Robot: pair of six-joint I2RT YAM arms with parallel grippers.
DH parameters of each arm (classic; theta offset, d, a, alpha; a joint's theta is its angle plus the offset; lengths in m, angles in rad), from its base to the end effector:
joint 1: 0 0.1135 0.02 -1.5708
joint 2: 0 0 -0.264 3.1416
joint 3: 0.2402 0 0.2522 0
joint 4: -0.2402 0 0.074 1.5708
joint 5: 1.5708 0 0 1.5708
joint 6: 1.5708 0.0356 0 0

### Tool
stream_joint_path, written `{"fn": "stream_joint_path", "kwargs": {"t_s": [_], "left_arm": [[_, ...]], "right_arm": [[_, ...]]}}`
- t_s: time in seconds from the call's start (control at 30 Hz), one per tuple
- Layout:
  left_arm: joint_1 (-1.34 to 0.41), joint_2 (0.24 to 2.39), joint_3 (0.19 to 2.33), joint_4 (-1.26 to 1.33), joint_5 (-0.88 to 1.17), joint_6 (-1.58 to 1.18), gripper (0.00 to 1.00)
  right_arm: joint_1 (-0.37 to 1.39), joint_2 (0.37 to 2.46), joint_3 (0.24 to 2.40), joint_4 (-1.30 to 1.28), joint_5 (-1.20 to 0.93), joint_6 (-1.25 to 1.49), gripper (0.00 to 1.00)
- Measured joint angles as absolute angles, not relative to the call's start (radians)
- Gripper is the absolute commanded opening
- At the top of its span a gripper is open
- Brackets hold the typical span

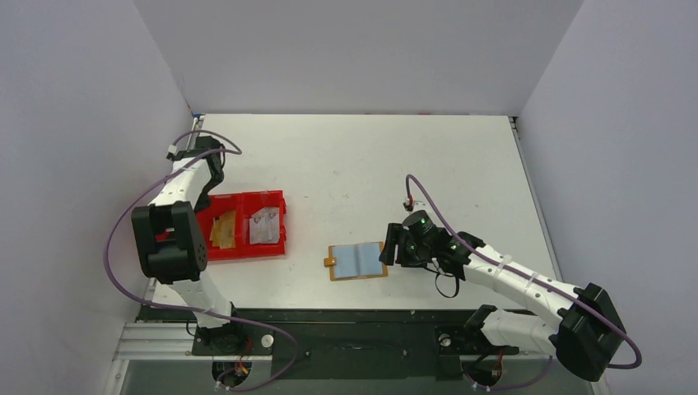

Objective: Take the credit cards out of the card holder
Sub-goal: Place the credit card in the storage box, then close the card holder at the center of the board.

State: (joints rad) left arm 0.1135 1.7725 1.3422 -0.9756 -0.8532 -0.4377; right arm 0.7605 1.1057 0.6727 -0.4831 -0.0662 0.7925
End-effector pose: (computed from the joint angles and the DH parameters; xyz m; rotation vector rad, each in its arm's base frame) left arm 0.3313 0.0648 0.2284 -0.8078 2.4948 1.1405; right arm 0.1547 0.1505 0.2143 0.0126 2.6353 0.6893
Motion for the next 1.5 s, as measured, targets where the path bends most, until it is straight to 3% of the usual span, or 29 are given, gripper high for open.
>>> {"fn": "stream_joint_path", "kwargs": {"t_s": [0.37,0.67,1.0,1.23,1.5], "left_arm": [[0.112,1.658,1.373,-0.991,-0.757,-0.437,0.51],[-0.046,1.449,1.326,-0.950,-0.461,-0.487,0.53],[-0.513,1.398,1.141,-0.802,-0.166,-0.648,0.36],[-0.635,1.450,1.021,-0.695,-0.059,-0.711,0.26],[-0.675,1.491,0.910,-0.590,0.007,-0.742,0.22]], "right_arm": [[0.760,1.111,0.673,-0.488,-0.049,0.792,0.61],[0.760,1.133,0.673,-0.484,-0.002,0.797,0.58],[0.761,1.190,0.673,-0.427,0.030,0.850,0.52],[0.801,1.273,0.673,-0.374,0.058,0.906,0.49],[0.874,1.405,0.698,-0.328,0.080,0.963,0.44]]}}
